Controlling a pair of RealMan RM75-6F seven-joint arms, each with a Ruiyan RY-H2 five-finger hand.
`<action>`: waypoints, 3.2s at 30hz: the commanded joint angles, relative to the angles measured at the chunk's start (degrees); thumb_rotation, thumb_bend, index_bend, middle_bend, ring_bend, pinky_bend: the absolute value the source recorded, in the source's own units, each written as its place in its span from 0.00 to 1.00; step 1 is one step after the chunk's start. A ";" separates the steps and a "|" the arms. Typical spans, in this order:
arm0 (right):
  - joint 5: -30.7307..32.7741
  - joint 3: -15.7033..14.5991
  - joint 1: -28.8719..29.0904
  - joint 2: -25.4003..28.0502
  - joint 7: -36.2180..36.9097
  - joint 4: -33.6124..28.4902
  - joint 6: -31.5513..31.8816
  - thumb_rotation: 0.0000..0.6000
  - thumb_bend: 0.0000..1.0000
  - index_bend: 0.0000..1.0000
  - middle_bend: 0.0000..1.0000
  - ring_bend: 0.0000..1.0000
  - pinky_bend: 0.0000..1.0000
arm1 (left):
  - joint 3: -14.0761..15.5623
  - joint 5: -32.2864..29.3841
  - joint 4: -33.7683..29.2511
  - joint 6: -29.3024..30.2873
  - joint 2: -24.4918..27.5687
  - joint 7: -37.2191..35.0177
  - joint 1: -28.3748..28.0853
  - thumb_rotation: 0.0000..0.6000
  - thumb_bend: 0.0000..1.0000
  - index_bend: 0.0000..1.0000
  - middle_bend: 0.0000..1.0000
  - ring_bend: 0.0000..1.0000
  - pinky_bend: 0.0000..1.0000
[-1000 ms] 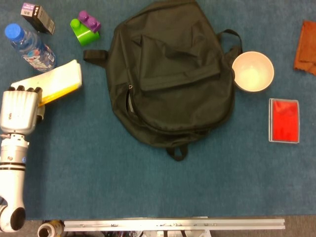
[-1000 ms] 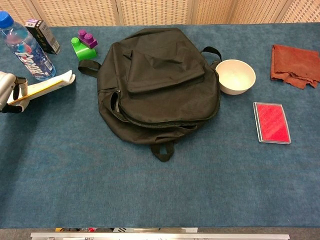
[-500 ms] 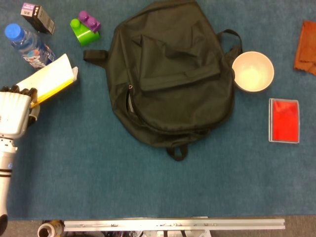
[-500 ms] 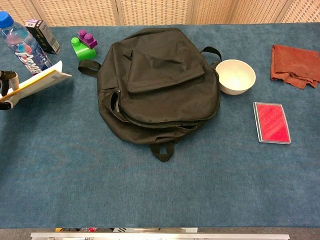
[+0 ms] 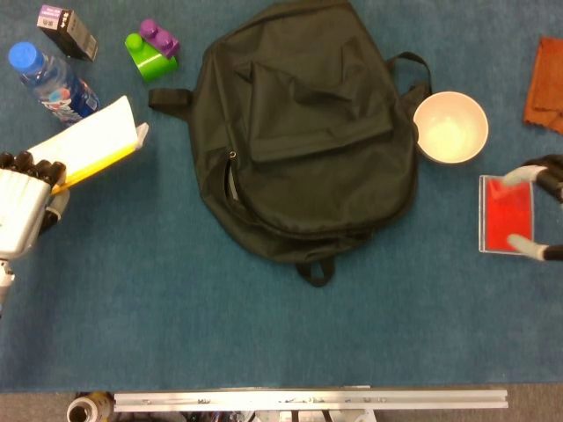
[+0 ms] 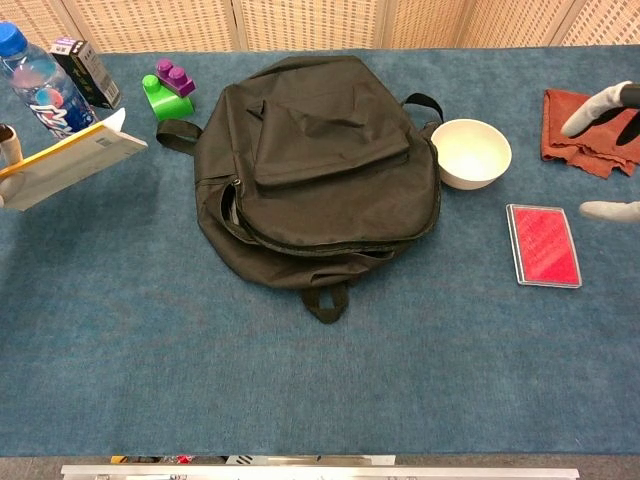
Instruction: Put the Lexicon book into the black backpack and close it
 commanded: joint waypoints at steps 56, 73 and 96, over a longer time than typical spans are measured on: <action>43.07 8.02 34.40 -43.62 -41.22 23.67 -16.77 1.00 0.66 0.31 0.37 0.23 0.34 | 2.90 11.87 -4.05 6.57 2.70 -1.18 1.53 1.00 0.34 0.76 0.69 0.53 0.60; 46.70 16.03 37.62 -46.31 -38.33 26.07 -11.10 1.00 1.00 0.69 0.63 0.61 0.86 | 3.74 16.74 -0.70 7.00 2.76 -5.03 -1.44 1.00 0.34 0.76 0.69 0.53 0.60; 44.18 25.92 44.36 -54.60 -27.55 34.42 -9.00 1.00 1.00 0.69 0.63 0.62 0.86 | 2.08 22.91 -2.35 1.67 -1.08 -3.50 -11.65 1.00 0.34 0.76 0.69 0.53 0.60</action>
